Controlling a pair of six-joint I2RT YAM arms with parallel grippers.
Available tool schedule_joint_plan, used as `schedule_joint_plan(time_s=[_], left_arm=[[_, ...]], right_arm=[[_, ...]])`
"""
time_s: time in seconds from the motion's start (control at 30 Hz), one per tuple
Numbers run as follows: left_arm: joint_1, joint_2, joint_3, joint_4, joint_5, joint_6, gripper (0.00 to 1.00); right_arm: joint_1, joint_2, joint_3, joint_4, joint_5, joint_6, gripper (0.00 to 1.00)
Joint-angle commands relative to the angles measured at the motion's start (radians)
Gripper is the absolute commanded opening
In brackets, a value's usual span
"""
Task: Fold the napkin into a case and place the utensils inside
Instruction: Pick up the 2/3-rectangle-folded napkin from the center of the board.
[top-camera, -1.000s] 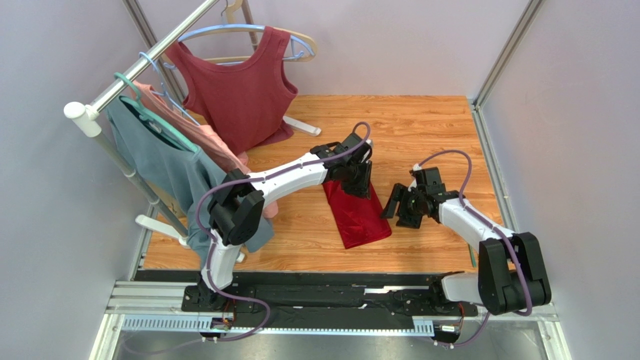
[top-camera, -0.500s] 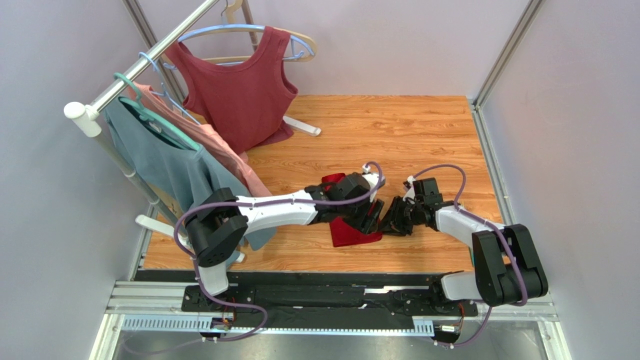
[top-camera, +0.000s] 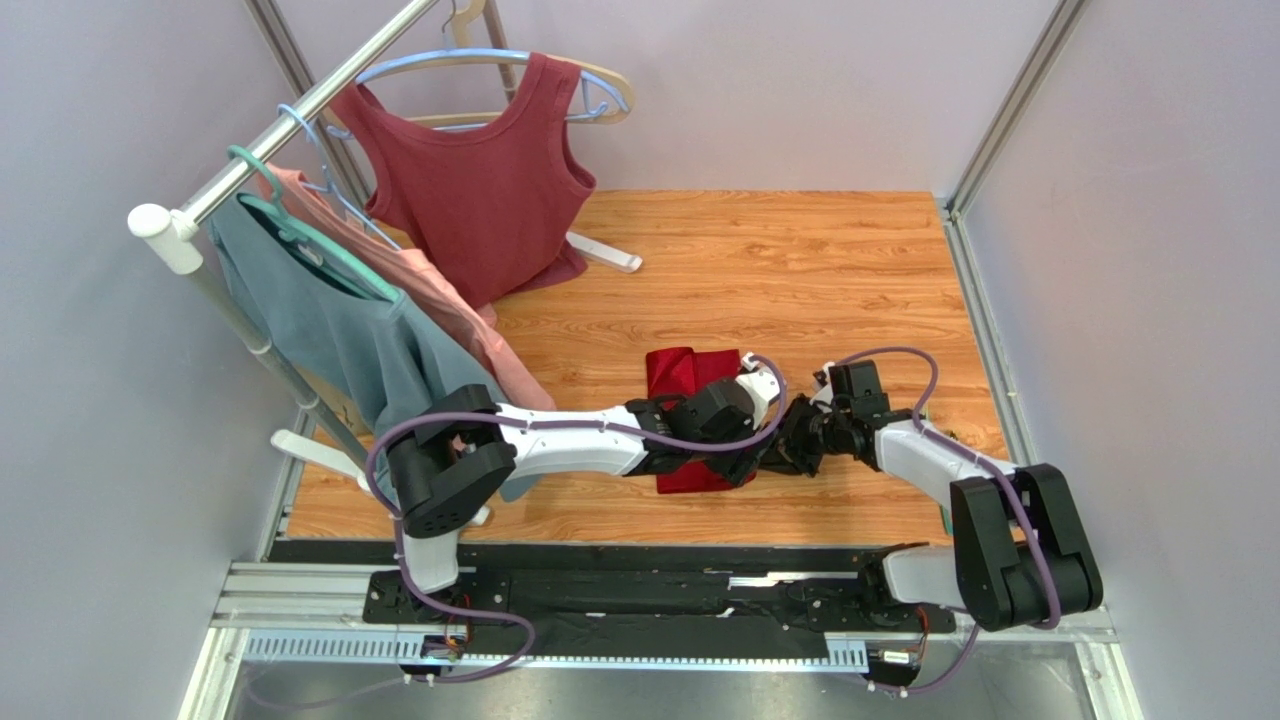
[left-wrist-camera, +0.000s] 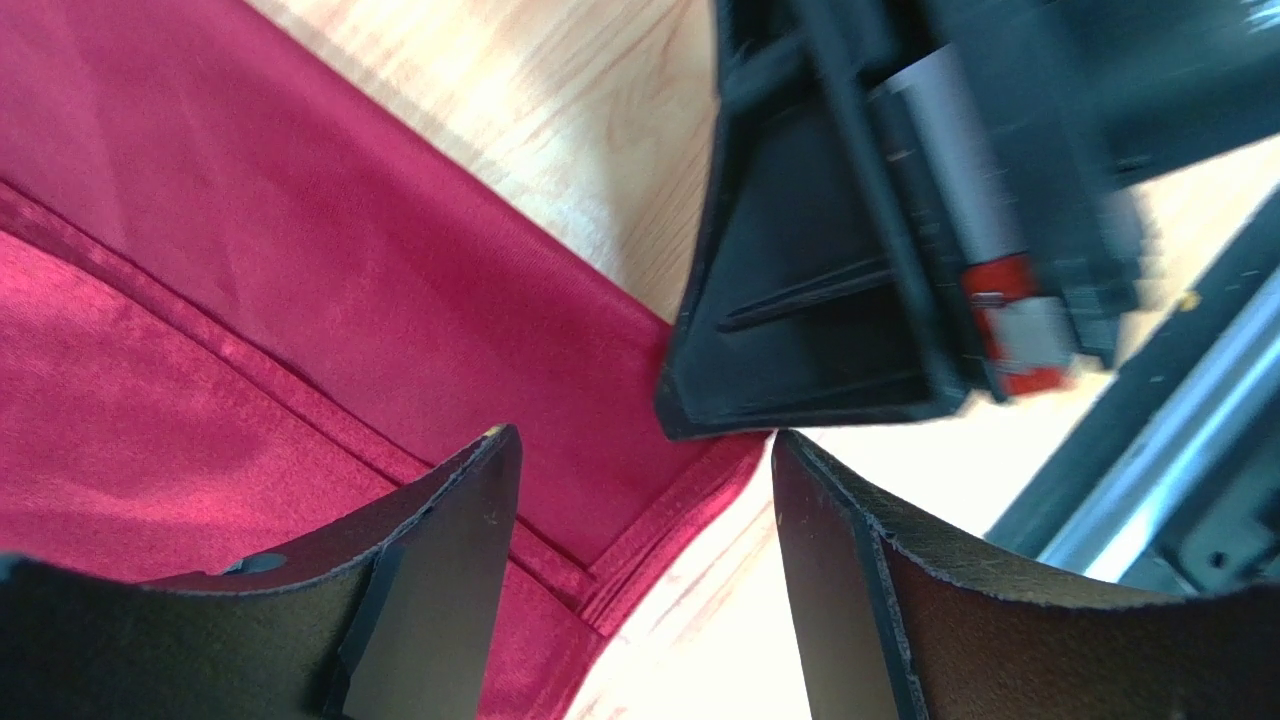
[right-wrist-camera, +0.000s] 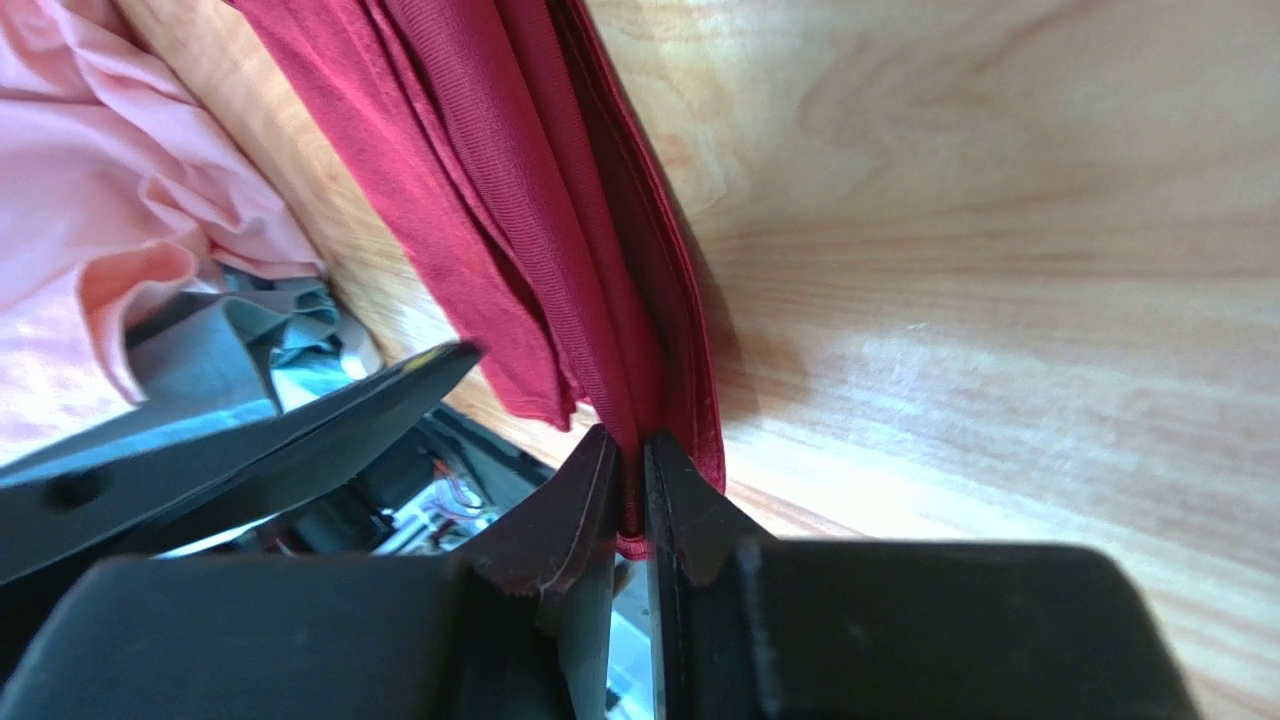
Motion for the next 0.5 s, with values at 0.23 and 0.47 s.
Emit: schedule_joint_plan(time_s=[0.23, 0.47], left_arm=[[-0.019, 0.021, 0.001, 0.036, -0.003, 0.015, 0.71], [-0.037, 0.055, 0.019, 0.013, -0.020, 0.006, 0.71]], right_arm=[[0.000, -0.047, 0.002, 0.033, -0.017, 0.102, 0.15], [0.002, -0.052, -0.018, 0.055, -0.023, 0.142, 0.15]])
